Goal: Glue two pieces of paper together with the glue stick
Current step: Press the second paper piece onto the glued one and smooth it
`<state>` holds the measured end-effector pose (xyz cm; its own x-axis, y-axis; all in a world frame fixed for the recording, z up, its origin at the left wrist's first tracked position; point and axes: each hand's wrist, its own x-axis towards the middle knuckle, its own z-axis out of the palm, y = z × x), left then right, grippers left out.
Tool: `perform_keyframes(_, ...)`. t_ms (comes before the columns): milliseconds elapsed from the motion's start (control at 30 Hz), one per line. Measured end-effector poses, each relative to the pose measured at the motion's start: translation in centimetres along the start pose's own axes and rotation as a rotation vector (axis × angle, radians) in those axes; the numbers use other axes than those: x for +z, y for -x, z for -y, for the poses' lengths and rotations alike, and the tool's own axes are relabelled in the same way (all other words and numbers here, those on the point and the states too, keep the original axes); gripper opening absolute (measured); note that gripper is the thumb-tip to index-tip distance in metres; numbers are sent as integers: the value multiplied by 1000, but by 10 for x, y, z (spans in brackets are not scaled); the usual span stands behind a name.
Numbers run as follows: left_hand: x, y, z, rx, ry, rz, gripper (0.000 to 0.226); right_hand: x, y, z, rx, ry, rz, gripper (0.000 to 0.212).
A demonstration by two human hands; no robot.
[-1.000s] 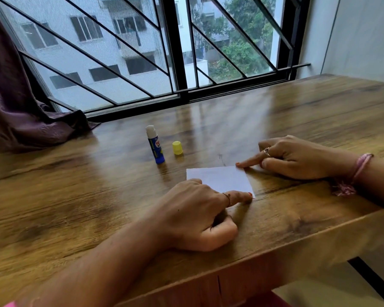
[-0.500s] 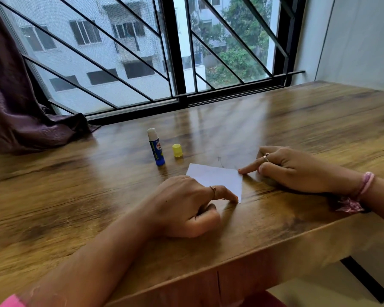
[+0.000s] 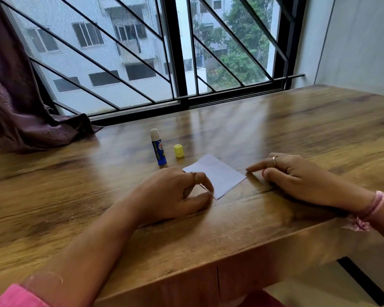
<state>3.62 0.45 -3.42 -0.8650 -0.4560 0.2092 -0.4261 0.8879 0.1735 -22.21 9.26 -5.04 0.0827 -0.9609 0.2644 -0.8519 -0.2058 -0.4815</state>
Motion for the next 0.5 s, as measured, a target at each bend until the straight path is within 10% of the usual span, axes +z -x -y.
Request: perform_keyframes(500, 0, -3, 13, -139, -23, 34, 36, 18, 15, 36, -126, 75, 98, 56)
